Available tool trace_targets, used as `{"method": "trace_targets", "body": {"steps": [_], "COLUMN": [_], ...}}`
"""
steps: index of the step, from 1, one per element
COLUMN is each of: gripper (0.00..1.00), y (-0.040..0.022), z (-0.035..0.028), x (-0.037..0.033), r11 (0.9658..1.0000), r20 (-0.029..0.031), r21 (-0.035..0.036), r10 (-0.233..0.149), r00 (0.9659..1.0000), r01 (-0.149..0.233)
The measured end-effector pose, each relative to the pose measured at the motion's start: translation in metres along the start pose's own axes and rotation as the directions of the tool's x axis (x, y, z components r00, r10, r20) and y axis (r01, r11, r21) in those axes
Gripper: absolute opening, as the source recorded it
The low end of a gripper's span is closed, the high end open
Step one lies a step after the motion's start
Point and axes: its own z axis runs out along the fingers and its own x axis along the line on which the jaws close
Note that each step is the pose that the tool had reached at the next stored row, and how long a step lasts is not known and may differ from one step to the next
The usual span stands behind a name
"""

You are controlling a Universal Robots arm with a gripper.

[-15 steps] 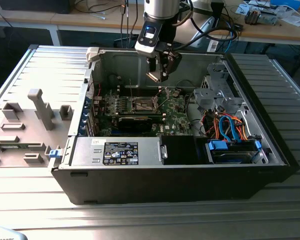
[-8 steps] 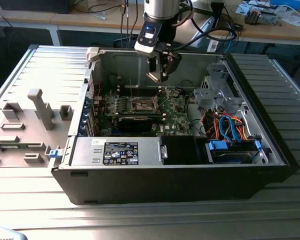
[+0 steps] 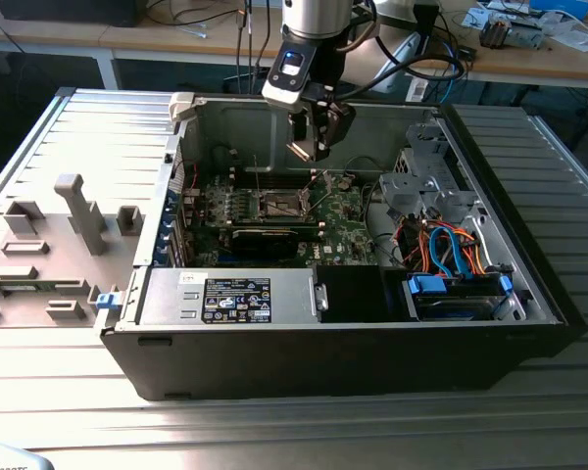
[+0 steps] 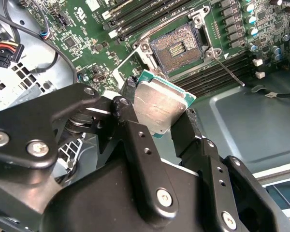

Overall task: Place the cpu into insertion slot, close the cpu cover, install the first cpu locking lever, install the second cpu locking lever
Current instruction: 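Place the cpu into insertion slot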

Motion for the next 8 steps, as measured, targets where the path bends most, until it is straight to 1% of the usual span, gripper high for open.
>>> {"method": "trace_targets", "body": {"steps": [8], "gripper": [0.54], "y": [0.0], "z": [0.0002], "x": [0.0], "r11": [0.9998], "r20": [0.0017], "r21": [-0.0004], "r10": [0.019], "r00": [0.9998], "r01": [-0.019]}}
